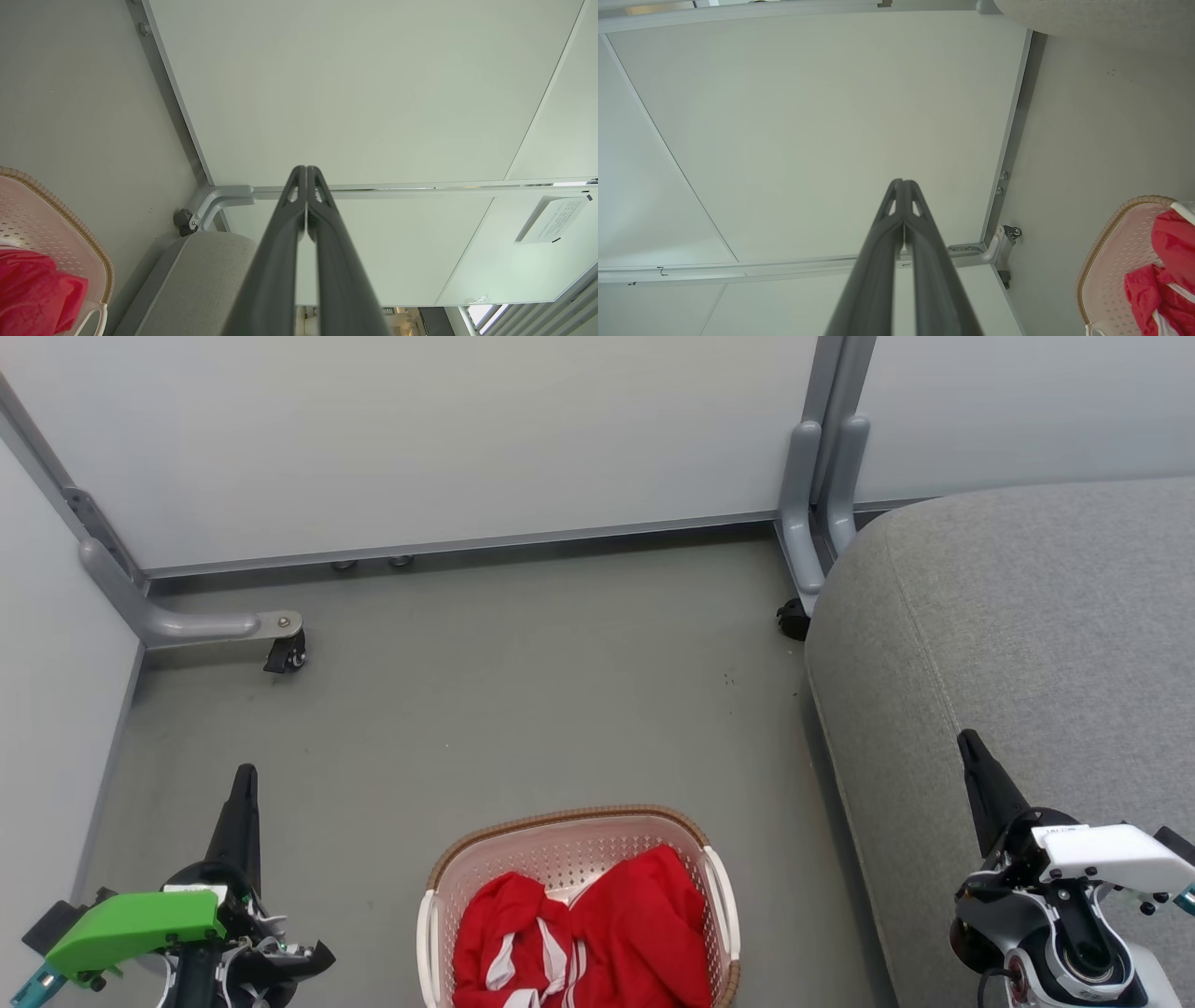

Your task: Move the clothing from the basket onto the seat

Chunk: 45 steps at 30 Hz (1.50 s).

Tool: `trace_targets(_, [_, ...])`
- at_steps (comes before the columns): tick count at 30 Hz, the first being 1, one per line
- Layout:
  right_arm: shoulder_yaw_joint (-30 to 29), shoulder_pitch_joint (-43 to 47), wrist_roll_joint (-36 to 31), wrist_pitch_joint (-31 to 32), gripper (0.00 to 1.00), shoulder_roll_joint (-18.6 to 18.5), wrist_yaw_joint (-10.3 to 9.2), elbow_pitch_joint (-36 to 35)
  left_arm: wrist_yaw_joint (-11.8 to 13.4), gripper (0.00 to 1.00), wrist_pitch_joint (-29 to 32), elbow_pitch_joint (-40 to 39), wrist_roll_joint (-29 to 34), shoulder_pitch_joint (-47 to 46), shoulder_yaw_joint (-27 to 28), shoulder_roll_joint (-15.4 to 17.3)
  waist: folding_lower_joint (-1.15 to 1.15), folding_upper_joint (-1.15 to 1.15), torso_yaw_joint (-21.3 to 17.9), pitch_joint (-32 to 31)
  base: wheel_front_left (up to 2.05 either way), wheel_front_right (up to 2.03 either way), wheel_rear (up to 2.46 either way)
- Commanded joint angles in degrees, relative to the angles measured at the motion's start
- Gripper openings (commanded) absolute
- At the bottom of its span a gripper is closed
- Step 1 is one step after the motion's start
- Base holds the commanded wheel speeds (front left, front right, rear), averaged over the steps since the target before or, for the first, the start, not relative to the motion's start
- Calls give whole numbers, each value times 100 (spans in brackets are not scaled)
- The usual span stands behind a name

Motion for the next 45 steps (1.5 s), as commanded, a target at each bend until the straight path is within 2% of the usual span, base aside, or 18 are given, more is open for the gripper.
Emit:
trace_targets(1, [1, 53, 30, 14, 0, -14, 3, -27, -26, 0, 18, 6, 40, -74, -5, 5, 0, 0, 0, 0, 0, 0, 0])
trace_targets(6, [1, 53, 30, 13, 0, -14, 3, -27, -26, 0, 18, 6, 40, -74, -5, 5, 0, 0, 0, 0, 0, 0, 0])
trace_targets(7, [0, 1, 0, 0, 100, 0, 0, 2, 0, 100, 0, 1, 0, 0, 0, 0, 0, 0, 0, 0, 0, 0, 0])
trace_targets(11, [8, 107, -8, -15, 100, 40, -1, 168, 14, 100, -11, 178, 1, 136, -12, -38, 0, 0, -1, 2, 0, 0, 0])
trace_targets(21, [59, 204, -257, -303, 100, 31, -1, 49, 11, 100, -298, 88, 124, 255, -26, -32, 0, 0, -19, -45, 0, 0, 0])
trace_targets(28, [4, 222, -830, -484, 100, 25, 0, -56, 8, 100, -478, 115, 336, 310, 116, -28, 0, 0, -29, -74, 0, 0, 0])
trace_targets(35, [-136, 177, -1962, -655, 100, 19, 0, -226, 5, 100, -650, 66, 724, 303, 315, -23, 0, 0, -30, -83, 0, 0, 0])
trace_targets(45, [198, 125, -3904, -876, 100, -223, 0, -835, 2, 100, -871, -370, 1737, 327, 465, -17, 0, 0, -15, -71, 0, 0, 0])
